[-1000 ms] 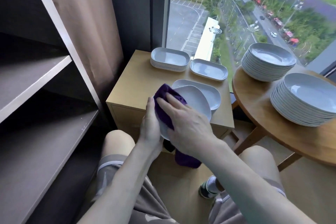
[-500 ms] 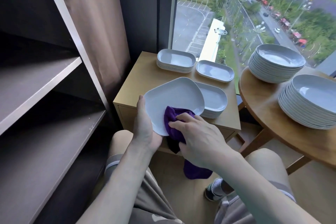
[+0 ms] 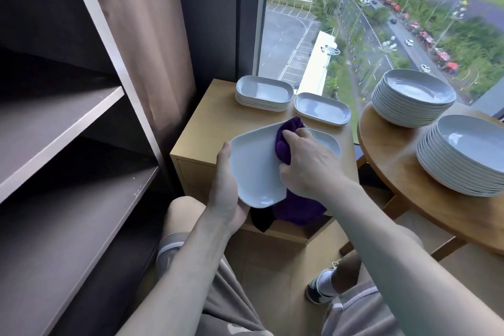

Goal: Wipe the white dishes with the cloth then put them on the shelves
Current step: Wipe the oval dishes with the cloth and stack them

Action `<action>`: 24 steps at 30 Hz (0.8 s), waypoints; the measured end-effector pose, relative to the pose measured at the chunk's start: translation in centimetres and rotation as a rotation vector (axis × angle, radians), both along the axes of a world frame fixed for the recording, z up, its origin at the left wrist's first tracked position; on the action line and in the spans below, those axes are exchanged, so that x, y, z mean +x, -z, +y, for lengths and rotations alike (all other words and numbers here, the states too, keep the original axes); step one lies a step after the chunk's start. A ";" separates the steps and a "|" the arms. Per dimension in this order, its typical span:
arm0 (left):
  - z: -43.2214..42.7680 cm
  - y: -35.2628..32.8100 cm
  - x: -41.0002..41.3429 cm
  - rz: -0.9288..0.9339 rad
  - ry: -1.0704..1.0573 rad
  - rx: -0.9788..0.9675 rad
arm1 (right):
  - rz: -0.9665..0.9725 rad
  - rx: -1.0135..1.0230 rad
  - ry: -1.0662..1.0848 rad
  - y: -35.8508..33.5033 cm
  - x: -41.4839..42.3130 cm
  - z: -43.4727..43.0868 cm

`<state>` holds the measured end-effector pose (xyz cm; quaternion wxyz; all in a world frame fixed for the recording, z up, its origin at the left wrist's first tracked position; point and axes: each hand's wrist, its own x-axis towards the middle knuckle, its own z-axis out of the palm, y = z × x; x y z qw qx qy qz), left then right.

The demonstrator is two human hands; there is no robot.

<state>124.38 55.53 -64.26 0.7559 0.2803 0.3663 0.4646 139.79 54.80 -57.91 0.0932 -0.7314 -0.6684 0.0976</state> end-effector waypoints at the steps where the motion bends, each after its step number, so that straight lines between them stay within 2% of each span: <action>1: 0.1 0.0 -0.1 -0.004 0.005 0.004 | -0.009 0.017 -0.015 -0.2 -0.5 -0.1; 7: 0.1 0.1 0.0 -0.069 -0.024 -0.100 | -0.008 0.043 -0.316 0.0 -5.6 -2.6; 14: 0.0 0.2 -0.7 -0.193 -0.056 -0.173 | -0.053 -0.036 -0.418 0.0 -5.7 -4.3; 18: 0.8 -0.5 -0.9 -0.186 -0.159 -0.149 | -0.034 -0.090 -0.385 0.6 -3.7 -4.8; 24: 0.7 -0.9 -1.2 -0.067 -0.081 -0.090 | 0.069 -0.138 -0.190 1.8 0.5 -3.5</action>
